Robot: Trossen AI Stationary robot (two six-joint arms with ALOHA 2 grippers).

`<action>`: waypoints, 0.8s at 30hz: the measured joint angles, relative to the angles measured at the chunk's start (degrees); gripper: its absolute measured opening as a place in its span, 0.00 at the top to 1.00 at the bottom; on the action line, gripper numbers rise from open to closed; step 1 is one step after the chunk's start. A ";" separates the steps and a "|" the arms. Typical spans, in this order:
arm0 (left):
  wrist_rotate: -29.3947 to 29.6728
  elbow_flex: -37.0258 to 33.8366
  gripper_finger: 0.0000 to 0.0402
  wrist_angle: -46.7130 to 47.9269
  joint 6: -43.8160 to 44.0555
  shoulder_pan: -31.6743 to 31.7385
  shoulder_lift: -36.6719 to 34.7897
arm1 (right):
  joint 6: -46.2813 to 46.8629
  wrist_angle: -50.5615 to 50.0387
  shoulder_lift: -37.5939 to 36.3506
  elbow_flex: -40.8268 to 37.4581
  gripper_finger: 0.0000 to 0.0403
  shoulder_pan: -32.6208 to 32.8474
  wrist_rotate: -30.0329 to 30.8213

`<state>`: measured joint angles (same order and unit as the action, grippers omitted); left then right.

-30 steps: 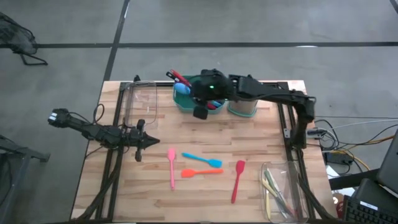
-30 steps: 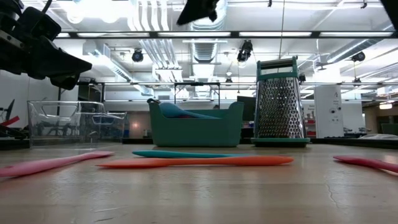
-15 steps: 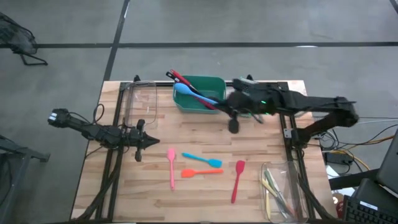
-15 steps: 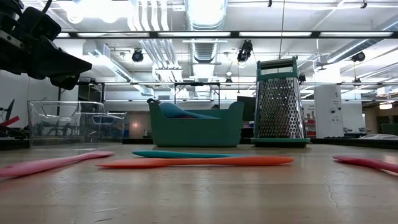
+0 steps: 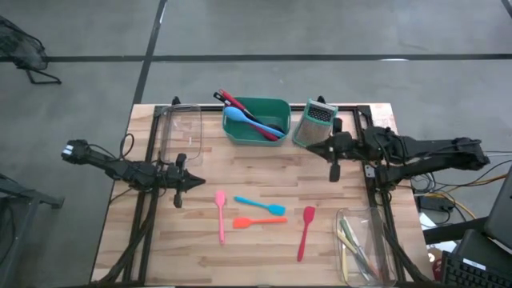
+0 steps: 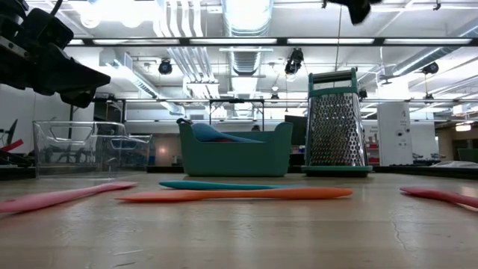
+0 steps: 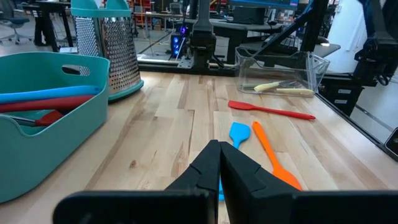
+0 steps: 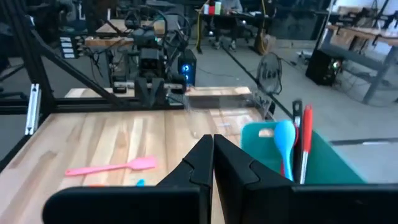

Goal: Pick & Place Kitchen Items
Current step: Put the pink spatula into the left transparent bin

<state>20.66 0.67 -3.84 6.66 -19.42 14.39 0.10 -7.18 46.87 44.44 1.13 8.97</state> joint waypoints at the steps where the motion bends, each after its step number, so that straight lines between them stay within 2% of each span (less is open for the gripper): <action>1: 0.01 0.00 0.97 0.00 -0.01 0.00 0.00 | 0.80 0.58 -1.55 -2.02 0.98 0.01 -0.02; 5: 0.01 0.00 0.97 0.00 0.00 0.00 0.00 | 3.37 4.20 -6.81 -9.87 0.98 0.15 -0.19; 11: 0.00 -0.01 0.97 0.00 -0.01 0.00 0.00 | 2.43 15.75 -13.48 -21.71 0.98 0.15 -0.23; 24: 0.01 0.00 0.97 0.00 -0.02 0.00 0.02 | 2.80 13.09 -32.03 -32.08 0.98 0.15 -0.20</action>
<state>20.66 0.67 -3.84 6.64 -19.42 14.41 2.90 5.91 14.85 12.35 1.28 8.77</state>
